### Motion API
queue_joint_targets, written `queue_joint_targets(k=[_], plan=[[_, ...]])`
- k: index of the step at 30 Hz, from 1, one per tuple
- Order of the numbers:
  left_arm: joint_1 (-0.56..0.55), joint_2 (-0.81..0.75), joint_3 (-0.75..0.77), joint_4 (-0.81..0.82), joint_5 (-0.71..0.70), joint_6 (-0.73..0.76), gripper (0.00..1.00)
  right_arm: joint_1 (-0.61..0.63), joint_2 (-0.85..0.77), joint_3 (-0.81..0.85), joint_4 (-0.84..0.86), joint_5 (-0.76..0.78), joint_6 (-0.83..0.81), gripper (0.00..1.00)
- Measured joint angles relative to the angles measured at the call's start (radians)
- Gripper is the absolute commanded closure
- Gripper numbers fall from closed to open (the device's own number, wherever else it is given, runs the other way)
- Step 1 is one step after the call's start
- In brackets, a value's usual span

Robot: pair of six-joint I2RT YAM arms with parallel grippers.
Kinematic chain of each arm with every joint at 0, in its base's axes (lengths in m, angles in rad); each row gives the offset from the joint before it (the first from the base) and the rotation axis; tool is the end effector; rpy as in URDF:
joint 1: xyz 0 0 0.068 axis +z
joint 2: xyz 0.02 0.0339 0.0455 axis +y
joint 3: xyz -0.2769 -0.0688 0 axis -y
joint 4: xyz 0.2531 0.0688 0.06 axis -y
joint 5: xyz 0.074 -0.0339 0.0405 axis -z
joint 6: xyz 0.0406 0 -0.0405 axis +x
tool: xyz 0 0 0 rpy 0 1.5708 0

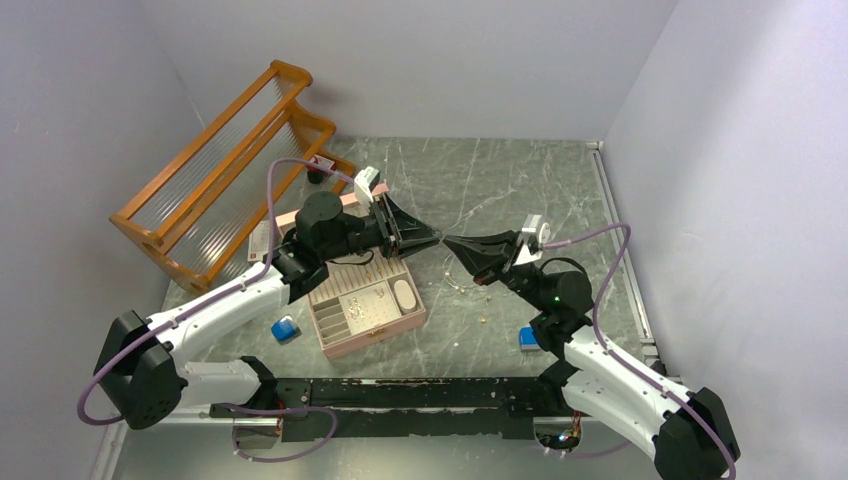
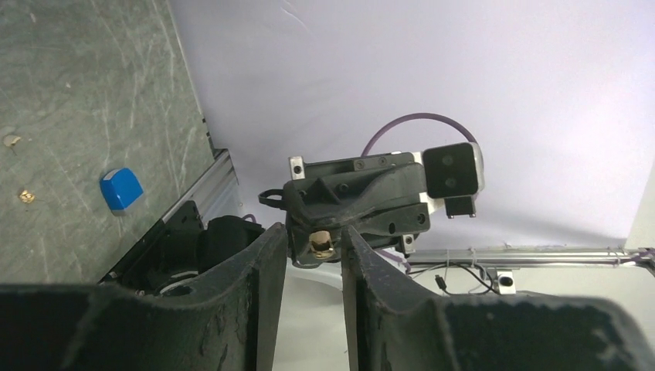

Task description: Organize the mixed jewelry

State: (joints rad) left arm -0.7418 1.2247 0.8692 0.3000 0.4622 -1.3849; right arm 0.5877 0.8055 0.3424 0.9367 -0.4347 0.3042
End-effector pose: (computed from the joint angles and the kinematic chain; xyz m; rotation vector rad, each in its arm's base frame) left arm 0.2048 -0.2122 0.3360 -0.2096 2.0368 -1.8809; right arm 0.1404 0.1141 0.3044 -0.5653 1.0637 1.0252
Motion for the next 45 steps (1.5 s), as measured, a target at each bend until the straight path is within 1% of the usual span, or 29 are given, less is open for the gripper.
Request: queue_joint_targets(k=[7, 9, 14, 16, 21, 23, 26, 32, 39, 42, 45], plan=[[0.001, 0.003, -0.014, 0.066, 0.039, -0.027, 0.64, 0.0, 0.003, -0.005, -0.001, 0.0, -0.002, 1.0], [0.001, 0.004, -0.014, 0.073, 0.048, -0.029, 0.64, 0.0, 0.008, -0.005, 0.0, 0.001, -0.002, 1.0], [0.002, 0.004, -0.015, 0.074, 0.063, -0.029, 0.67, 0.001, 0.013, -0.005, 0.004, 0.004, -0.002, 1.0], [0.002, 0.004, -0.017, 0.075, 0.064, -0.03, 0.64, 0.001, 0.016, -0.005, 0.009, 0.004, -0.002, 1.0], [0.002, 0.013, -0.022, 0.076, 0.07, -0.035, 0.5, 0.001, 0.017, -0.005, 0.009, 0.003, -0.005, 1.0], [0.002, 0.017, -0.022, 0.076, 0.07, -0.039, 0.47, 0.001, 0.016, -0.005, 0.006, 0.0, -0.014, 1.0], [0.002, 0.018, -0.022, 0.074, 0.07, -0.044, 0.49, 0.001, 0.007, -0.004, -0.021, -0.007, -0.042, 1.0], [0.006, 0.018, -0.022, 0.052, 0.07, -0.045, 0.5, 0.001, -0.024, 0.032, -0.146, -0.05, -0.163, 1.0], [0.01, 0.018, -0.023, 0.045, 0.072, -0.063, 0.5, 0.001, -0.037, 0.042, -0.169, -0.105, -0.248, 1.0], [0.011, 0.018, -0.023, 0.047, 0.077, -0.076, 0.54, 0.001, -0.039, 0.042, -0.188, -0.123, -0.281, 1.0], [0.012, 0.018, -0.023, 0.048, 0.083, -0.082, 0.6, 0.001, -0.045, 0.043, -0.205, -0.131, -0.306, 1.0]])
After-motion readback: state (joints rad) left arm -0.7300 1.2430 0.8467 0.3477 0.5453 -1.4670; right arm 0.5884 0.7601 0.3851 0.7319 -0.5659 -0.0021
